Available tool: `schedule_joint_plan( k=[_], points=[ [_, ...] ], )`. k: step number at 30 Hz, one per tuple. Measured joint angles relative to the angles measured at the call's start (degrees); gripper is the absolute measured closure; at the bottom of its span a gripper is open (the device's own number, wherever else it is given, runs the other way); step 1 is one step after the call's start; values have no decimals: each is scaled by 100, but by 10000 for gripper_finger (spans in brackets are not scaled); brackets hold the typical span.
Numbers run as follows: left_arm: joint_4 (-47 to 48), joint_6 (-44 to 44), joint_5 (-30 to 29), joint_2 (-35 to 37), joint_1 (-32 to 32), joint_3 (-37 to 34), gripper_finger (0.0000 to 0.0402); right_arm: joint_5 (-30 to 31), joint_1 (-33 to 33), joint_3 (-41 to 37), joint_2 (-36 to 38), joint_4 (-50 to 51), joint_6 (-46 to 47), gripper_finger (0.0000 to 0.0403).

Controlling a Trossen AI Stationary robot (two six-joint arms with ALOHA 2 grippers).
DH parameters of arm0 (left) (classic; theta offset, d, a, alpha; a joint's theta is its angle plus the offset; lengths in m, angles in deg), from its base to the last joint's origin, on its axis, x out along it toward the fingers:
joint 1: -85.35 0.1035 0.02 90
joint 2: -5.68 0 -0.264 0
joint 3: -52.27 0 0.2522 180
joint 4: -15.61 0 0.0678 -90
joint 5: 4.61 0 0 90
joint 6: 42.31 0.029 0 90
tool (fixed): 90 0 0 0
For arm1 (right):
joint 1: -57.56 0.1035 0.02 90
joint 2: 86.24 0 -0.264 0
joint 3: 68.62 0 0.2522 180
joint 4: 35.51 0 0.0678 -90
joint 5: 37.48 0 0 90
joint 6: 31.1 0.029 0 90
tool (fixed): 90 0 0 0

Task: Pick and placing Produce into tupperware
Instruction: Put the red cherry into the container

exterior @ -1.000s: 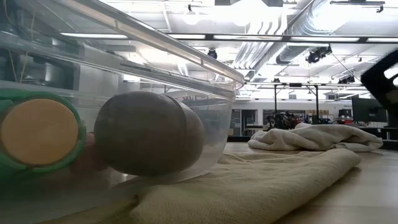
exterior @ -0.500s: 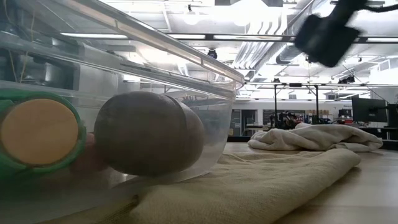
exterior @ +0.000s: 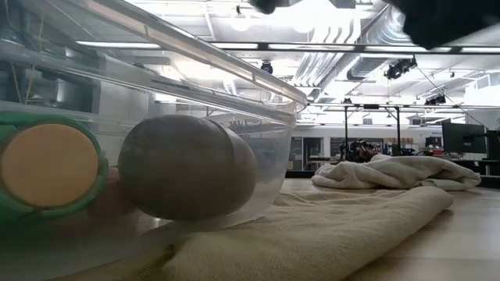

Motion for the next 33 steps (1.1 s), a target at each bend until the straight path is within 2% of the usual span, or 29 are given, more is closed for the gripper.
schedule_joint_plan(
  k=[9,14,20,25,28,33],
  points=[
    [679,558,778,93,0,0,401,-1028,-737,1932,-2,2821,-890,320],
    [1309,520,850,603,-1,0,401,-1252,-962,2713,42,4931,-1420,320],
    [1375,618,489,1725,0,2,401,-837,-1038,3695,84,7773,-2282,320],
    [874,878,317,2441,0,4,401,-228,-1043,4745,83,10065,-2912,320],
    [559,1241,351,2655,0,7,401,-3,-1040,5119,79,10809,-3007,320],
    [521,1441,404,2716,-2,7,401,290,-973,5332,72,11382,-2824,320]
  ],
)
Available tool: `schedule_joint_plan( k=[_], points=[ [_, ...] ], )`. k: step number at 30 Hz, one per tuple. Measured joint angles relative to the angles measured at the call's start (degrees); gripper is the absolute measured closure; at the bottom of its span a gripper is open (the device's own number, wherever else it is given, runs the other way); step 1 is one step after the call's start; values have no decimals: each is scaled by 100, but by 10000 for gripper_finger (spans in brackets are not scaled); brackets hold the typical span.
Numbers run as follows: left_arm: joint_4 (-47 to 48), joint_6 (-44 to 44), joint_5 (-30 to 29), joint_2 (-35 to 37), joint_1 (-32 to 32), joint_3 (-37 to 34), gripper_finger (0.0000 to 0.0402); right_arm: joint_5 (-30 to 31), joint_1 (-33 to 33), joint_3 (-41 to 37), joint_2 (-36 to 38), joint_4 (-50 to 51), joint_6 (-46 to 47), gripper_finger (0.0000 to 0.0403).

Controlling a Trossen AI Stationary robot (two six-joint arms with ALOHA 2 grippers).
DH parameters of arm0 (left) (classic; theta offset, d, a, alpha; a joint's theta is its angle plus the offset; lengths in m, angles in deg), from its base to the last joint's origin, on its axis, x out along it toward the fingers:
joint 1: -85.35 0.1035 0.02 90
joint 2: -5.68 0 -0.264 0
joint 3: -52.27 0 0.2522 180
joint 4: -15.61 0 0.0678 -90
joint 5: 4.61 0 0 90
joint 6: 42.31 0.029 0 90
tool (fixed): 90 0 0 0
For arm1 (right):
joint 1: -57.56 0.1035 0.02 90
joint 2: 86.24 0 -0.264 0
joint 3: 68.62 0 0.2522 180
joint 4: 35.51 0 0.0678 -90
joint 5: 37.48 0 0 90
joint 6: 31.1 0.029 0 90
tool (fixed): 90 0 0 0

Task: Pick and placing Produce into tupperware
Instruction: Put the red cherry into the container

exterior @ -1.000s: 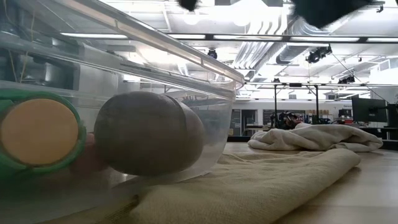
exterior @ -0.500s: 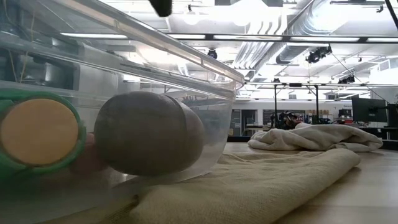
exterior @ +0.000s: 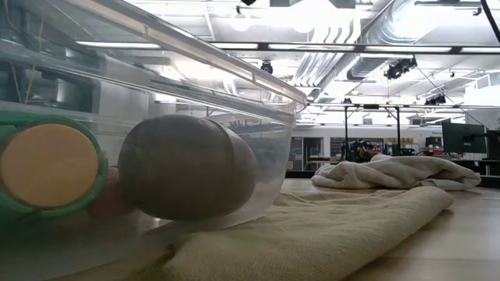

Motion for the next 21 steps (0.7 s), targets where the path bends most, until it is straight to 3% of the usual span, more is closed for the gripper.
schedule_joint_plan(
  k=[9,21],
  points=[
    [-52,42,11,-438,0,-2,401,1247,227,-4,-11,137,552,320],
    [-877,167,96,-1381,2,-2,401,2123,322,-11,-11,-230,1331,320]
  ],
)
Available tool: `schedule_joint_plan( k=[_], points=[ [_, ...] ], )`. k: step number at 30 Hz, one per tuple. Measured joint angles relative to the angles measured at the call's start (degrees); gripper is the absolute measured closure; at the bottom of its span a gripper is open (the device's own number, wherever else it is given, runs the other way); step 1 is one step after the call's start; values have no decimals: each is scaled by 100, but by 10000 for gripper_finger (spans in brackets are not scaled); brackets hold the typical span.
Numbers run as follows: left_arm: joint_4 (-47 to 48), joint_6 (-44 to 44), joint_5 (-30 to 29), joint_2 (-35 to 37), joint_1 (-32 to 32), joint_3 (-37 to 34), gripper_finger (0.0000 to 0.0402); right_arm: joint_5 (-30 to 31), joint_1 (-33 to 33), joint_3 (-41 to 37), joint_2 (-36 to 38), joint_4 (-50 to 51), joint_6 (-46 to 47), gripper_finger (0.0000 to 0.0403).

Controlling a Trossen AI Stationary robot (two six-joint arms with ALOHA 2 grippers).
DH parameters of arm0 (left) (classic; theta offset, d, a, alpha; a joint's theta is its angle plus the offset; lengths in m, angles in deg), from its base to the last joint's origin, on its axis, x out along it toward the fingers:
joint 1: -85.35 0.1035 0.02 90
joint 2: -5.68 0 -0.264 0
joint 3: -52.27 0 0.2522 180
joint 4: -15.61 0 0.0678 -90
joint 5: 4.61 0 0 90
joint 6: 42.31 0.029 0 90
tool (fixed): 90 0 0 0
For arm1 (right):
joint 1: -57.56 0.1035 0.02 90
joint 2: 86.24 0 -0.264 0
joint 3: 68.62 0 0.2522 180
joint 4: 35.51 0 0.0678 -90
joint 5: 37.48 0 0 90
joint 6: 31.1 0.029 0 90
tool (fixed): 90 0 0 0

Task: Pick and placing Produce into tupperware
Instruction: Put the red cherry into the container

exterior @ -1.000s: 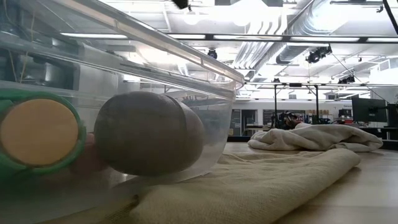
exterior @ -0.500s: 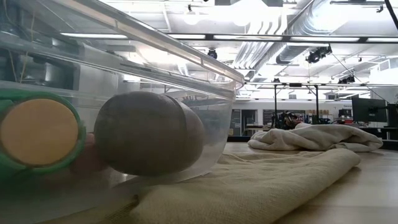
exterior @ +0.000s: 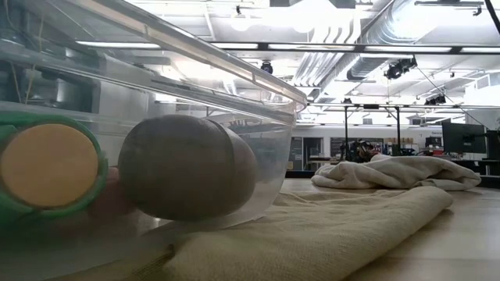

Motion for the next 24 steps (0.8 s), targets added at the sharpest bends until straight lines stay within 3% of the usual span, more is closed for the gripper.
schedule_joint_plan(
  k=[7,17,24],
  points=[
    [-46,1,-232,-260,0,0,397,314,20,0,-2,-551,-4,320],
    [-332,377,-307,-291,0,0,294,570,20,-2,-4,-750,-12,320],
    [-535,1209,-308,-550,0,2,278,604,17,-2,-4,-846,-153,320]
  ],
)
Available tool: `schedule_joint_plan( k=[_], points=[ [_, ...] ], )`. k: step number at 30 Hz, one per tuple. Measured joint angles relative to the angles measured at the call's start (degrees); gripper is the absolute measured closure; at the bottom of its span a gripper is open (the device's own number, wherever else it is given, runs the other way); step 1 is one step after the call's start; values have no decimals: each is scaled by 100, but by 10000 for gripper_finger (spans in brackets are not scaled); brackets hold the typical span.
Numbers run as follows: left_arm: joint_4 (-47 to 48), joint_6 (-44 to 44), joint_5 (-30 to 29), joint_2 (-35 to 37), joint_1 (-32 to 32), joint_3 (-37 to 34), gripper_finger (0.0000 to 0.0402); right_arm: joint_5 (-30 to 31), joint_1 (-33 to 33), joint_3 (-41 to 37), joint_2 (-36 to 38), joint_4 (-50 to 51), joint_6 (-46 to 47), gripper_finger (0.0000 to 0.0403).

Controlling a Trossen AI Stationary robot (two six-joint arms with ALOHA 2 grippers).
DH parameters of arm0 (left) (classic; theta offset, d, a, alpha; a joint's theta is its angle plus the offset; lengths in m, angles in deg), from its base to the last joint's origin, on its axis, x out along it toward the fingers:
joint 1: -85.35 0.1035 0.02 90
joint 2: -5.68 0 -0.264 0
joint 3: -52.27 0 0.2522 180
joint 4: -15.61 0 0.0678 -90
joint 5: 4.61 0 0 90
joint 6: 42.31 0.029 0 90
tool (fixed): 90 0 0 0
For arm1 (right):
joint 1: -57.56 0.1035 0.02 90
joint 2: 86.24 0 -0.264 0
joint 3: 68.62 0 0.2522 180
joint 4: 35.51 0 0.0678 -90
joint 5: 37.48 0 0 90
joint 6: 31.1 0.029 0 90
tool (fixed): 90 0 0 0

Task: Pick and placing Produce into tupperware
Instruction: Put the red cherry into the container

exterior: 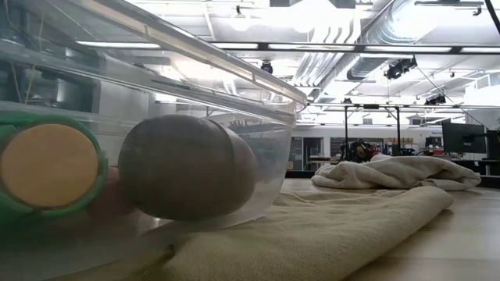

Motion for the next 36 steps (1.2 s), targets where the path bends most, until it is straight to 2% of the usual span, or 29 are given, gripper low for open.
schedule_joint_plan(
  k=[18,36],
  points=[
    [-108,119,-516,-240,4,1,277,-26,0,-2,0,-133,-200,320],
    [-418,191,-601,-412,4,-2,277,-157,-2,-2,0,-297,-350,320]
  ],
)
